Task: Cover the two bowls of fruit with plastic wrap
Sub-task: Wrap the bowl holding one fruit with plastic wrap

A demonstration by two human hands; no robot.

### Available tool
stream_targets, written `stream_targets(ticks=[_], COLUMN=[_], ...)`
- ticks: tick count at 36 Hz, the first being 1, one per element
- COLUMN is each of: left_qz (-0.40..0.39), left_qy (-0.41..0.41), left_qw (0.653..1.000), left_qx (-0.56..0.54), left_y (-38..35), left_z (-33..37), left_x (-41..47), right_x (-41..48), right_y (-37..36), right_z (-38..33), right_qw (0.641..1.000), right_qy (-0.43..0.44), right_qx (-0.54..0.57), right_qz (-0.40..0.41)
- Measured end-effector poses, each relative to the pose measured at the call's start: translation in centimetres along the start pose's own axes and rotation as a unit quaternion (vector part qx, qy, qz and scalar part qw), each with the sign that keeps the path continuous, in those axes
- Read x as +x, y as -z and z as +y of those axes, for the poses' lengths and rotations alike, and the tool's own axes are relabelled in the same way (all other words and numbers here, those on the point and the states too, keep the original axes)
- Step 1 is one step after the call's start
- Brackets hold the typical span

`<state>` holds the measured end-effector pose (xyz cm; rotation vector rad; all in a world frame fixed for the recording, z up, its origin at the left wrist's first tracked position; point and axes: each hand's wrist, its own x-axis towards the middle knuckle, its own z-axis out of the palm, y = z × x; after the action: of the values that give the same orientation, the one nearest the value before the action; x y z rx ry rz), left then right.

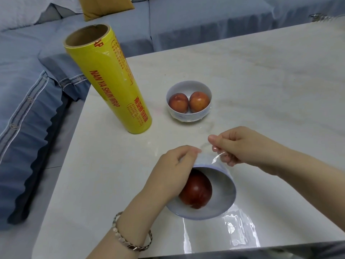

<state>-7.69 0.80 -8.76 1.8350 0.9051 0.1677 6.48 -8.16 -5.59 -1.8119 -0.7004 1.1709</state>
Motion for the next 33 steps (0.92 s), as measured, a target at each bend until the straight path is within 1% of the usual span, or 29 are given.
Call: stream_targets(ticks=[1, 4, 7, 9, 11, 14, 17, 19, 21, 23, 25, 28, 30, 33], left_qz=[0.000, -0.003, -0.004, 0.002, 0.005, 0.000, -0.005, -0.002, 0.001, 0.002, -0.002, -0.015, -0.022, -0.029], left_qy=[-0.003, -0.015, -0.016, -0.012, -0.007, -0.010, -0.014, -0.013, -0.011, -0.011, -0.011, -0.017, -0.016, -0.014], left_qw=[1.000, 1.000, 1.000, 1.000, 1.000, 1.000, 1.000, 1.000, 1.000, 1.000, 1.000, 1.000, 1.000, 0.999], left_qx=[0.004, 0.014, 0.023, 0.023, 0.016, 0.010, 0.000, -0.007, -0.018, -0.026, -0.029, -0.018, -0.010, -0.002], left_y=[-0.1, -0.4, -0.5, -0.6, -0.5, -0.5, -0.5, -0.5, -0.3, -0.1, -0.1, 0.0, 0.1, 0.2], left_z=[0.0, 0.2, 0.2, 0.2, 0.1, 0.0, -0.1, -0.1, -0.2, -0.3, -0.3, -0.2, 0.0, 0.1], left_x=[0.0, 0.0, 0.0, 0.0, 0.1, 0.2, 0.1, 0.1, 0.2, 0.3, 0.4, 0.6, 0.7, 0.8], right_x=[0.1, 0.1, -0.1, 0.0, 0.0, 0.0, 0.1, 0.2, 0.2, 0.2, 0.1, 0.3, 0.5, 0.5], right_y=[0.0, 0.0, 0.2, 0.5, 0.8, 0.8, 1.0, 1.4, 1.7, 1.6, 1.3, 0.8, 0.5, 0.2], right_z=[0.0, 0.0, 0.1, 0.3, 0.4, 0.7, 0.9, 1.1, 1.2, 1.2, 1.3, 1.8, 2.0, 2.1], right_qw=[1.000, 0.996, 0.994, 0.997, 1.000, 1.000, 0.999, 0.996, 0.995, 0.993, 0.988, 0.968, 0.959, 0.952], right_qy=[-0.003, 0.017, 0.017, 0.006, -0.009, -0.010, 0.005, 0.025, 0.041, 0.059, 0.075, 0.079, 0.083, 0.105], right_qx=[-0.009, -0.082, -0.102, -0.080, -0.026, 0.021, 0.036, 0.015, 0.002, 0.041, 0.113, 0.236, 0.270, 0.286], right_qz=[-0.007, -0.012, -0.018, -0.011, -0.005, 0.001, 0.040, 0.080, 0.095, 0.091, 0.080, 0.034, 0.009, -0.022])
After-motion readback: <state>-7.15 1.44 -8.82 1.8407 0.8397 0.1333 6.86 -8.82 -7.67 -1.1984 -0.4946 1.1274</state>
